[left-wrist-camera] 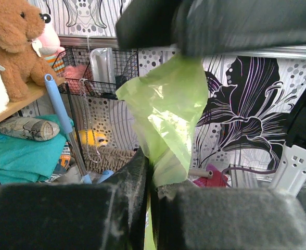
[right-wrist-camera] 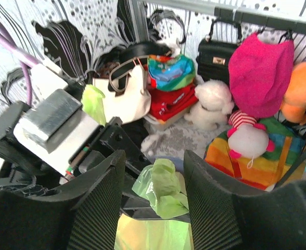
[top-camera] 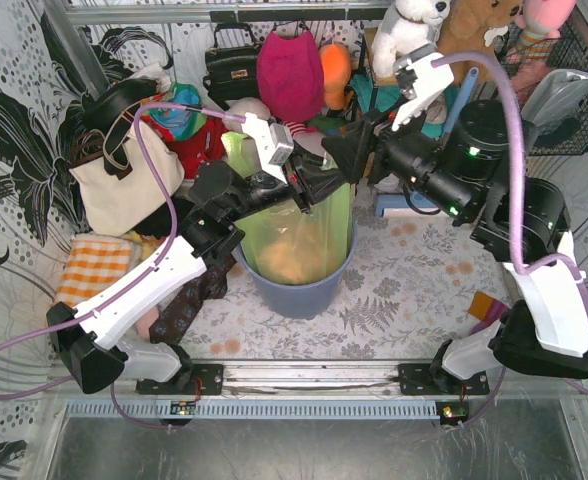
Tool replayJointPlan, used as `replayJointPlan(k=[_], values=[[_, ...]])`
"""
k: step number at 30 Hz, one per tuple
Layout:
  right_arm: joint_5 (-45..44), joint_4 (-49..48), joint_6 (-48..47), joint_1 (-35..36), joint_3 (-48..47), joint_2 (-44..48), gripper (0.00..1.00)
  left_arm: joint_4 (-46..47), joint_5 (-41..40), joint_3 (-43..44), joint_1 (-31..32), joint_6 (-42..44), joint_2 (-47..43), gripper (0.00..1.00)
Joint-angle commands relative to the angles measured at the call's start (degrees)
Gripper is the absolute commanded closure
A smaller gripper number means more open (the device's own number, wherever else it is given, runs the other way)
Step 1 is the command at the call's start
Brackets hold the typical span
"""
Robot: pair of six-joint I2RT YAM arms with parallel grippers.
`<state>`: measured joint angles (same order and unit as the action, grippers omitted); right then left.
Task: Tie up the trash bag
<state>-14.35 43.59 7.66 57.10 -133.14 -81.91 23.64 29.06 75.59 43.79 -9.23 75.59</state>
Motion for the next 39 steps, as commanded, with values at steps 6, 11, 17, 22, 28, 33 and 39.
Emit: replayJointPlan(k=[6, 11, 17, 22, 28, 33, 39], values=[[-1.6, 2.6, 0.1, -0.2, 3.3, 1.5, 0.61, 3.9, 0.8, -0.1, 0.0, -0.6, -1.3, 0.85], [-2.9, 0.1, 1.0, -0.2, 8.6, 4.6, 0.65, 4.3, 0.9, 0.0, 0.0, -0.9, -1.3, 0.85], [-3.5, 0.3, 1.3, -0.2, 9.6, 5.6, 0.52, 4.9, 1.3, -0.2, 0.0, -1.3, -1.2, 0.85], [-3.8, -1.6, 1.6, -0.2, 10.7, 6.7, 0.46, 4.6, 1.4, -0.1, 0.0, -1.2, -1.3, 0.89], [-1.2, -3.1, 2.4, -0.2, 11.6, 8.2, 0.47, 4.0, 1.3, 0.2, 0.0, -0.8, -1.3, 0.99], [-0.6, -2.5, 2.5, -0.2, 11.5, 7.5, 0.47, 4.2, 1.6, 0.5, 0.0, -0.9, -1.2, 1.0], [-1.7, -4.0, 3.3, -0.2, 12.9, 6.7, 0.5, 4.5, 1.5, 0.5, 0.0, -1.2, -1.3, 1.0]])
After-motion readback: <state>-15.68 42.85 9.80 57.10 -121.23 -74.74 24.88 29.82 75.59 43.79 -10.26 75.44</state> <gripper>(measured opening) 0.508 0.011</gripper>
